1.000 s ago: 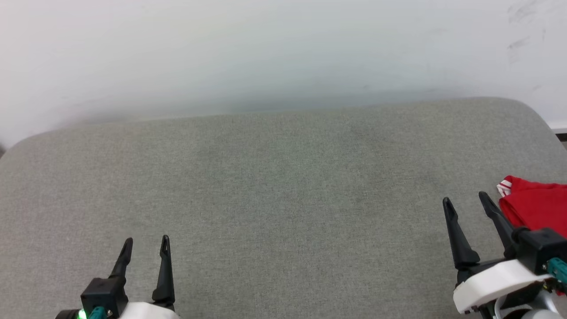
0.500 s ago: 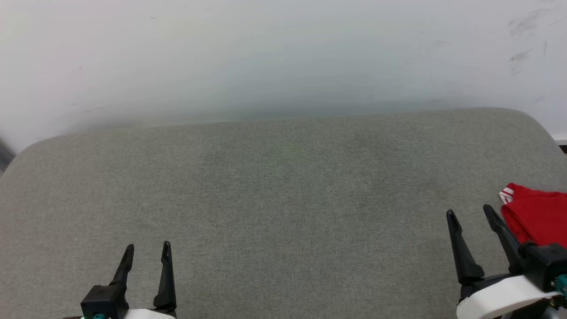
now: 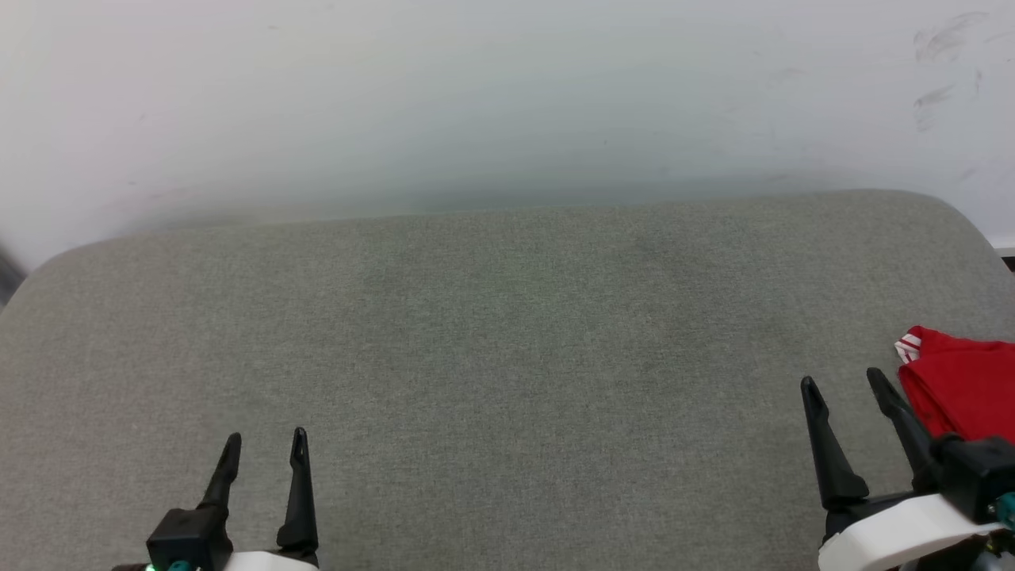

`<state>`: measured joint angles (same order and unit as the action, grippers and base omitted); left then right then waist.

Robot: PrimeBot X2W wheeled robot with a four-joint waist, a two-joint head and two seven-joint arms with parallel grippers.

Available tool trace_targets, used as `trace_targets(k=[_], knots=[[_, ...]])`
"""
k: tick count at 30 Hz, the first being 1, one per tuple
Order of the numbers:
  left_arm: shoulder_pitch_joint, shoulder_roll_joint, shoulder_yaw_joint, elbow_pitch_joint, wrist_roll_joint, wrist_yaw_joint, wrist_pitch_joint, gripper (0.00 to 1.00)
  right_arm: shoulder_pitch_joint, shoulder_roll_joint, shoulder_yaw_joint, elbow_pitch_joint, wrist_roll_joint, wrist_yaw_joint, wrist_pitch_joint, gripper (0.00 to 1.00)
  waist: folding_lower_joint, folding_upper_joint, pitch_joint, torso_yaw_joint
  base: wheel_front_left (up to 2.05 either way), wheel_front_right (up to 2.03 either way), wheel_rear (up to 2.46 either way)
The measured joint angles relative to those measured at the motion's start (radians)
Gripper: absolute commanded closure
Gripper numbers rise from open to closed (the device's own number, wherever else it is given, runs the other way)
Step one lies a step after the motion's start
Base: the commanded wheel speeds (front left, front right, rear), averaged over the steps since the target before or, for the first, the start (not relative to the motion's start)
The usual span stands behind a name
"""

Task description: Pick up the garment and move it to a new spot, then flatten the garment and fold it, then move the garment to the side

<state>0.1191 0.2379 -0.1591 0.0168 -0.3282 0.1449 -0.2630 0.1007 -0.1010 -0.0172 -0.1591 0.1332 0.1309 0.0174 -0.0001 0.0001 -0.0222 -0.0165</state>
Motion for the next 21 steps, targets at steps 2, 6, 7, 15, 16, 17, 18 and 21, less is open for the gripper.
trace_targets(k=[2,6,7,15,16,17,18,21], knots=[[0.002,-0.003,-0.002,0.013,-0.001,0.0,0.0,1.0,0.003,0.001,0.001,0.013,0.004,0.0,0.0,1.0,0.0,0.0,0.0,0.0,0.0,0.0,0.0],[0.014,-0.015,-0.003,0.038,-0.031,-0.005,0.008,1.0,0.01,0.004,0.003,0.042,0.034,0.0,0.001,1.0,0.0,0.0,0.001,0.0,0.0,0.0,0.0],[0.014,-0.018,-0.001,0.04,-0.049,-0.008,0.014,1.0,0.01,0.005,0.003,0.046,0.055,0.0,0.001,1.0,0.0,-0.0001,0.001,0.001,0.0,0.0,0.0],[-0.004,-0.03,0.018,0.059,-0.191,-0.035,0.048,1.0,0.004,0.005,0.001,0.088,0.219,0.0,0.005,1.0,0.0,0.0,0.003,0.002,0.0,0.0,0.0],[-0.007,-0.031,0.021,0.061,-0.208,-0.04,0.05,1.0,0.002,0.005,0.001,0.094,0.239,0.0,0.006,1.0,0.0001,0.0,0.003,0.002,0.0,0.0,0.0],[-0.008,-0.032,0.025,0.065,-0.224,-0.042,0.056,1.0,0.0,0.005,0.0,0.098,0.259,0.0,0.007,1.0,0.0001,-0.0001,0.003,0.002,0.0,0.0,0.0],[-0.009,-0.033,0.029,0.07,-0.241,-0.048,0.059,1.0,-0.003,0.005,0.0,0.102,0.277,0.0,0.009,1.0,0.0001,-0.0001,0.003,0.002,0.0,0.0,0.0],[-0.021,-0.036,0.037,0.078,-0.288,-0.057,0.071,1.0,-0.014,0.005,-0.002,0.115,0.333,0.0,0.01,1.0,0.0001,-0.0001,0.004,0.002,0.0,0.0,0.0]])
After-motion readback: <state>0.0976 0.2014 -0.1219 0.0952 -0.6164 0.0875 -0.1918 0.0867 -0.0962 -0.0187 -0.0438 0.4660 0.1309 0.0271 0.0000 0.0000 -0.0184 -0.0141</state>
